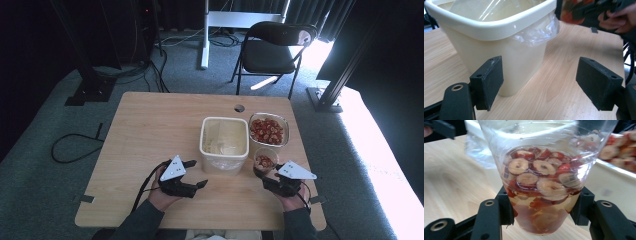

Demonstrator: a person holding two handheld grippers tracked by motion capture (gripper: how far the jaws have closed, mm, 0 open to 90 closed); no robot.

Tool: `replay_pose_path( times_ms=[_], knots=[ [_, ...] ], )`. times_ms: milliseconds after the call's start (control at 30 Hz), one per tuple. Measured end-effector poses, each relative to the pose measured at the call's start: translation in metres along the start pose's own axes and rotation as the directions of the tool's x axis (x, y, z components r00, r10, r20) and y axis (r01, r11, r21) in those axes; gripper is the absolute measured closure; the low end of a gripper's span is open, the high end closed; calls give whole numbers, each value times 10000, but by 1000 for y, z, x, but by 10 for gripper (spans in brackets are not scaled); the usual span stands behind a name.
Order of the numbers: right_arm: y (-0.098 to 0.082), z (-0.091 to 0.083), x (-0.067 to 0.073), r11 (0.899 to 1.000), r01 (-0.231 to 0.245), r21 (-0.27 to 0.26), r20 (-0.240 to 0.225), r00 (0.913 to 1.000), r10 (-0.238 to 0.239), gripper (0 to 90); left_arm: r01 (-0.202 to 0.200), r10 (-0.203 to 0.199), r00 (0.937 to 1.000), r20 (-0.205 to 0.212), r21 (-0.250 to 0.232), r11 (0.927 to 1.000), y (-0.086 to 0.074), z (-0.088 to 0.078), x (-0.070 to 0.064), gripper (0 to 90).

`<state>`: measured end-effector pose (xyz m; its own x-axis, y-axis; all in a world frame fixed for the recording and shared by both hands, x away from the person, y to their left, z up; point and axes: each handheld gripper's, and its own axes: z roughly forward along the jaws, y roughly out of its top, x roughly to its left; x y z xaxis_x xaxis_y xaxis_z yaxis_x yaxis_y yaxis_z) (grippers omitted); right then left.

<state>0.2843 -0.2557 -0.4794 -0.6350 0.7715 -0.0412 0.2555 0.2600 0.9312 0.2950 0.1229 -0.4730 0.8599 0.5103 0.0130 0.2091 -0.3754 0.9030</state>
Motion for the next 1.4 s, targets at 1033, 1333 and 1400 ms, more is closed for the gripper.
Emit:
replay_pose_path(
  times_ms=[1033, 1333, 1400],
  knots=[
    [20, -49, -72, 9990, -430, -70, 2103, 9767, 436, 473, -32, 91, 9883, -1524, 386, 9992, 0, -34, 37, 227],
    [24, -50, -87, 9986, -523, -12, 2429, 9687, 510, 472, 250, -192, 9797, -1996, 265, 9993, -1, -47, 52, 228],
    [25, -49, -91, 9984, -561, -9, 2495, 9668, 545, 472, 257, -184, 9765, -2149, 315, 9992, -1, -51, 56, 227]
  ],
)
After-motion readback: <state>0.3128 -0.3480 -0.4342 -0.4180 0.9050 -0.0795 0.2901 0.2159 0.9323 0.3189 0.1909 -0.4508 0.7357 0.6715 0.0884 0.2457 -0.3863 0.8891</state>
